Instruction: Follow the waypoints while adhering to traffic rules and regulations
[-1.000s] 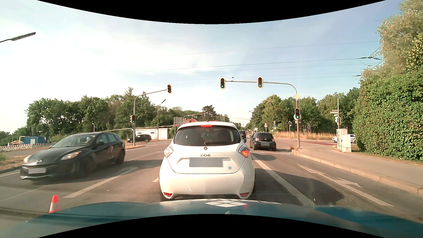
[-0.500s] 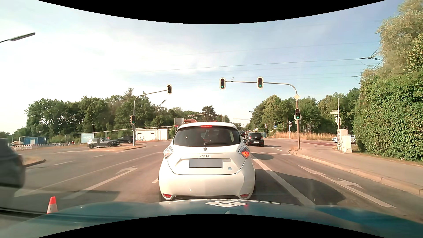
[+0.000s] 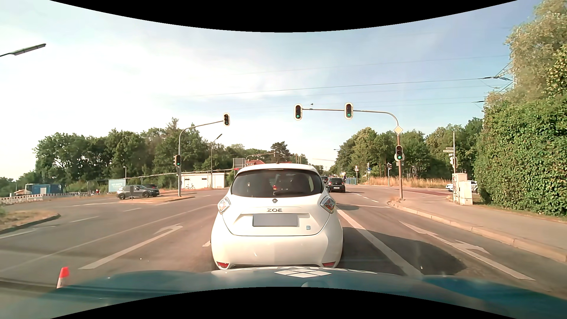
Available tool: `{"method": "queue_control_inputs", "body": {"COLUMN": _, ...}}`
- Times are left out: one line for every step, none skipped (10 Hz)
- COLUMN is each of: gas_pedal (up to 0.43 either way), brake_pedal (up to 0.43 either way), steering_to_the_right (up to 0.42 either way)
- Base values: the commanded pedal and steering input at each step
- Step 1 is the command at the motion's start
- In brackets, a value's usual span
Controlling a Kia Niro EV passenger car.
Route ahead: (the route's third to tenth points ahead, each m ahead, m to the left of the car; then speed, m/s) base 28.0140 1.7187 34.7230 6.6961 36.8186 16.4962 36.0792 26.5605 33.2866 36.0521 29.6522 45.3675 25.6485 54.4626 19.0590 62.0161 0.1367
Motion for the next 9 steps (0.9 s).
{"method": "queue_control_inputs", "body": {"gas_pedal": 0.0, "brake_pedal": 0.091, "steering_to_the_right": 0.005}}
{"method": "queue_control_inputs", "body": {"gas_pedal": 0.0, "brake_pedal": 0.098, "steering_to_the_right": 0.006}}
{"method": "queue_control_inputs", "body": {"gas_pedal": 0.0, "brake_pedal": 0.091, "steering_to_the_right": 0.006}}
{"method": "queue_control_inputs", "body": {"gas_pedal": 0.0, "brake_pedal": 0.073, "steering_to_the_right": 0.005}}
{"method": "queue_control_inputs", "body": {"gas_pedal": 0.0, "brake_pedal": 0.049, "steering_to_the_right": 0.005}}
{"method": "queue_control_inputs", "body": {"gas_pedal": 0.0, "brake_pedal": 0.043, "steering_to_the_right": 0.005}}
{"method": "queue_control_inputs", "body": {"gas_pedal": 0.0, "brake_pedal": 0.037, "steering_to_the_right": 0.006}}
{"method": "queue_control_inputs", "body": {"gas_pedal": 0.0, "brake_pedal": 0.0, "steering_to_the_right": 0.005}}
{"method": "queue_control_inputs", "body": {"gas_pedal": 0.0, "brake_pedal": 0.0, "steering_to_the_right": 0.006}}
